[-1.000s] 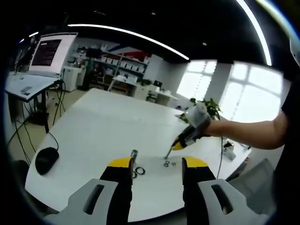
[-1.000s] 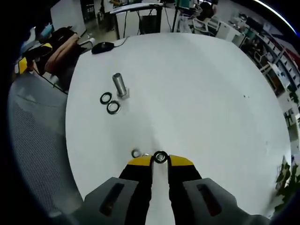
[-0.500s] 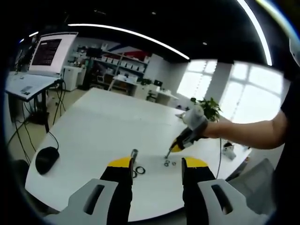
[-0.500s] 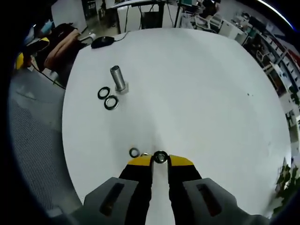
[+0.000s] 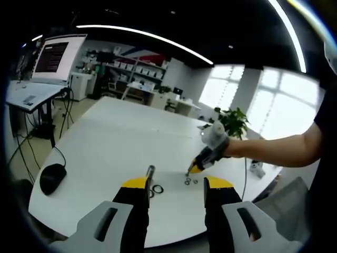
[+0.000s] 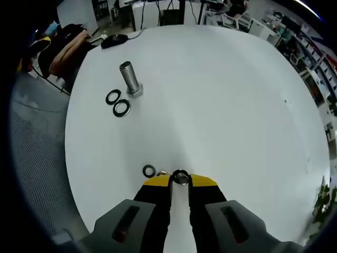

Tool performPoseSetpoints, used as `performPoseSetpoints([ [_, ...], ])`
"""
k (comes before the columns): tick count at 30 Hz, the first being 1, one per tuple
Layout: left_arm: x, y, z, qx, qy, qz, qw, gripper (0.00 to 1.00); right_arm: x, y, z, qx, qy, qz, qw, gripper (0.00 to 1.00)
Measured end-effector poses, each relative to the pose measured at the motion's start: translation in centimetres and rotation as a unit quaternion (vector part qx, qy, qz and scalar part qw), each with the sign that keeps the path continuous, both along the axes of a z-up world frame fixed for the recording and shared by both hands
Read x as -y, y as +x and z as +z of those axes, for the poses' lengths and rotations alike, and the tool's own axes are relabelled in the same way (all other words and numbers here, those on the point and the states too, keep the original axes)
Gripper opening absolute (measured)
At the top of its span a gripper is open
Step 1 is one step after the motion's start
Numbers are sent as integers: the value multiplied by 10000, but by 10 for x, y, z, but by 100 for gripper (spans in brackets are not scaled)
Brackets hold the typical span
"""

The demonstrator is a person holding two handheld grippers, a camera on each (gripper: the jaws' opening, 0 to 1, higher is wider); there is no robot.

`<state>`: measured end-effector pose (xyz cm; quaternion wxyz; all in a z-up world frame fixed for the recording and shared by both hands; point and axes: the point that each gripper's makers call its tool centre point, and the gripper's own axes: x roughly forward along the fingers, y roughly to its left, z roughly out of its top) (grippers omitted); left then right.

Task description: Place the washer onto the threaded stud by aligning its center hole with the stud, sliding it down to the base, and recovering from edge contact or off-axis alignment until the washer reaches the visible bottom stop.

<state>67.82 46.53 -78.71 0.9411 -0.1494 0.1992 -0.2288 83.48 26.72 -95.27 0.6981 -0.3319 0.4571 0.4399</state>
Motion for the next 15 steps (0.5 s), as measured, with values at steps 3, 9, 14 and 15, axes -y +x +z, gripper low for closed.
performPoseSetpoints([
  [3, 0, 0, -1, -19, 5, 0, 10000, 39, 0, -1, -4, -12, -28, 27, 10000, 13],
  [9, -1, 0, -1, -28, 1, 18, 10000, 39, 0, -1, -10, -33, -57, 19, 10000, 13],
  [14, -1, 0, -1, -30, 12, 21, 10000, 39, 0, -2, -13, -50, -82, 36, 9999, 13],
  [15, -1, 0, -1, -31, 8, 23, 10000, 39, 0, -2, -13, -58, -73, 35, 10000, 13],
])
